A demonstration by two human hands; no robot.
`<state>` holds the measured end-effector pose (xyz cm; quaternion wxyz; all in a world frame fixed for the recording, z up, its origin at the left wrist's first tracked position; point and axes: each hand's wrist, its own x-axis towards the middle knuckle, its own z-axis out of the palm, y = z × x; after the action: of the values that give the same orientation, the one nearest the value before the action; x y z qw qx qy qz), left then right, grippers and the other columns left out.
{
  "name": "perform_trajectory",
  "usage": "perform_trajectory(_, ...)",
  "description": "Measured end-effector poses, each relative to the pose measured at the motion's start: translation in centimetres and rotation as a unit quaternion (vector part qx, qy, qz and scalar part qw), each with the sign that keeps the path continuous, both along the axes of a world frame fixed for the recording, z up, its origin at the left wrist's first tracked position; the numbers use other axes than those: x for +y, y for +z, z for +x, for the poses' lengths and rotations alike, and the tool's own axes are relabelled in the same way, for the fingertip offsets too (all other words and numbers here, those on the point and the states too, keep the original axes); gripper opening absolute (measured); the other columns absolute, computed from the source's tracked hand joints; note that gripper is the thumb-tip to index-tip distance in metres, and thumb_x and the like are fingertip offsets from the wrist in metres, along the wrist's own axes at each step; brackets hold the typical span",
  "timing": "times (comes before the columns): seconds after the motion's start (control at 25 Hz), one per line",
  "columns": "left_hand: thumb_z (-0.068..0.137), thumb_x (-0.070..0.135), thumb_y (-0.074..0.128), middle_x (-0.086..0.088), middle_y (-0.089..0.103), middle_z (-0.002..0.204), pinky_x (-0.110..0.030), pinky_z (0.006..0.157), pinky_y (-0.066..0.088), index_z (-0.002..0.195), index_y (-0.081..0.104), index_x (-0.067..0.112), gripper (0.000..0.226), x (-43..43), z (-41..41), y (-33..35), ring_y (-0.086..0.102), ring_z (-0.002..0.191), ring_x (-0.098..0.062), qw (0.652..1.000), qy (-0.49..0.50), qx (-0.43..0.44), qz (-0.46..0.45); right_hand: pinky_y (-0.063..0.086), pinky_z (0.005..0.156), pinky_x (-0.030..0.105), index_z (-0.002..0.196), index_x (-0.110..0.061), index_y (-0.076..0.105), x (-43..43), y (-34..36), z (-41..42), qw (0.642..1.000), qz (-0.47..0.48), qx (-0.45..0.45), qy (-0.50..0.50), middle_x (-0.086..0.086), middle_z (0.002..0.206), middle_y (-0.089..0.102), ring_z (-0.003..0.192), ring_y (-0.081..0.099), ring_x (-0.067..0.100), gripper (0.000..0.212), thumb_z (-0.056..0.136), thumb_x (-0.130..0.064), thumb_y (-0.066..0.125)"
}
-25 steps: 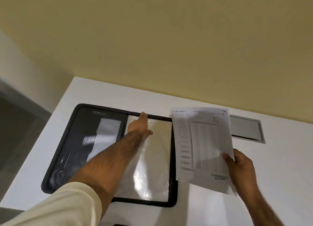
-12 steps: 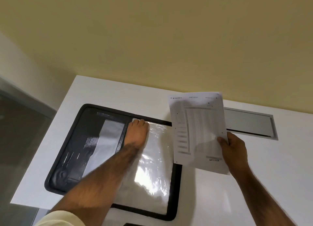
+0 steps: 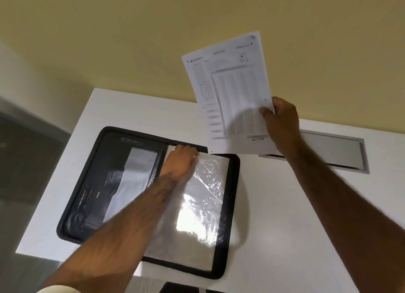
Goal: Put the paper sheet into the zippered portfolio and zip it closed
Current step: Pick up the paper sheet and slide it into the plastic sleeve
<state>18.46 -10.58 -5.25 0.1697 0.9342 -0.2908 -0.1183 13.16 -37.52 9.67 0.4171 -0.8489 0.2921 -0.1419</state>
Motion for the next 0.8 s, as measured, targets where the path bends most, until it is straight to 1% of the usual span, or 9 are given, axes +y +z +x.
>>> perform_trajectory(0.08,0.097,0.03,0.05,0.007,0.063,0.096,-0.039,0.072,0.047,0.1,0.068,0.027,0.018,-0.1,0.1,-0.5,0.051,0.092,-0.019,1.0,0.015,0.011,-0.022,0.049,0.066,0.034,0.092,-0.008,0.067,0.5,0.3,2.0,0.999,-0.006,-0.02,0.026,0.007,0.088,0.066,0.08,0.062,0.027,0.013,0.088,-0.013,0.056)
perform_trajectory(0.12,0.096,0.027,0.052,0.005,0.063,0.096,-0.04,0.073,0.047,0.099,0.069,0.025,0.017,-0.3,0.3,-0.6,0.05,0.094,-0.019,0.999,0.02,0.019,-0.016,0.046,0.063,0.03,0.091,-0.01,0.066,0.8,0.4,2.8,0.999,-0.014,-0.024,0.038,0.005,0.086,0.065,0.078,0.061,0.025,0.012,0.088,-0.013,0.056)
perform_trajectory(0.28,0.092,0.018,0.051,0.003,0.061,0.095,-0.04,0.073,0.05,0.089,0.066,0.021,0.015,-1.2,0.4,-0.4,0.05,0.094,-0.02,0.998,0.023,-0.013,0.048,0.035,0.054,0.019,0.083,-0.016,0.061,2.1,-0.1,5.4,0.994,-0.056,-0.019,0.088,-0.001,0.079,0.057,0.07,0.052,0.018,0.009,0.087,-0.011,0.055)
perform_trajectory(0.36,0.093,0.021,0.05,0.007,0.06,0.091,-0.039,0.069,0.051,0.085,0.061,0.024,0.014,-1.2,-0.2,0.0,0.049,0.09,-0.018,0.999,0.046,-0.001,0.026,0.03,0.051,0.007,0.089,-0.011,0.066,2.8,-0.5,6.4,0.991,-0.072,-0.012,0.11,-0.002,0.08,0.056,0.071,0.051,0.017,0.011,0.088,-0.009,0.055)
perform_trajectory(0.4,0.094,0.023,0.05,0.008,0.06,0.086,-0.038,0.066,0.051,0.081,0.058,0.025,0.015,-1.1,-0.4,0.0,0.049,0.088,-0.017,0.998,0.055,0.009,0.012,0.03,0.051,0.005,0.094,-0.008,0.067,3.1,-0.8,6.8,0.99,-0.079,-0.009,0.117,-0.003,0.082,0.055,0.072,0.051,0.017,0.013,0.088,-0.009,0.055)
perform_trajectory(0.52,0.088,0.016,0.056,0.012,0.05,0.074,-0.034,0.058,0.046,0.072,0.049,0.027,0.02,-0.6,-0.1,0.1,0.047,0.084,-0.016,0.999,0.043,0.029,-0.004,0.031,0.055,0.007,0.102,-0.007,0.068,3.8,-1.3,7.6,0.989,-0.082,0.002,0.127,-0.004,0.087,0.058,0.076,0.054,0.017,0.019,0.09,-0.011,0.055)
perform_trajectory(0.6,0.087,0.015,0.058,0.014,0.046,0.074,-0.031,0.055,0.042,0.072,0.05,0.028,0.022,-0.6,0.0,0.0,0.045,0.082,-0.014,1.0,0.021,0.016,0.005,0.033,0.057,0.01,0.106,-0.008,0.068,4.0,-1.5,7.7,0.989,-0.073,-0.001,0.129,-0.005,0.089,0.059,0.079,0.056,0.016,0.021,0.09,-0.012,0.055)
perform_trajectory(0.72,0.095,0.023,0.054,0.009,0.057,0.084,-0.037,0.067,0.05,0.085,0.065,0.025,0.015,-1.0,0.1,-0.2,0.051,0.088,-0.016,0.999,0.014,0.028,0.016,0.034,0.058,0.009,0.105,-0.009,0.068,3.7,-1.5,7.7,0.988,-0.077,0.0,0.131,-0.006,0.09,0.06,0.079,0.057,0.016,0.021,0.09,-0.013,0.055)
perform_trajectory(0.8,0.099,0.03,0.049,0.007,0.064,0.091,-0.042,0.075,0.053,0.097,0.069,0.026,0.02,-1.0,0.0,-0.2,0.056,0.089,-0.018,0.999,0.005,0.044,0.02,0.035,0.058,0.011,0.105,-0.009,0.069,3.4,-1.6,7.6,0.989,-0.072,0.003,0.129,-0.005,0.089,0.061,0.08,0.058,0.016,0.021,0.089,-0.013,0.055)
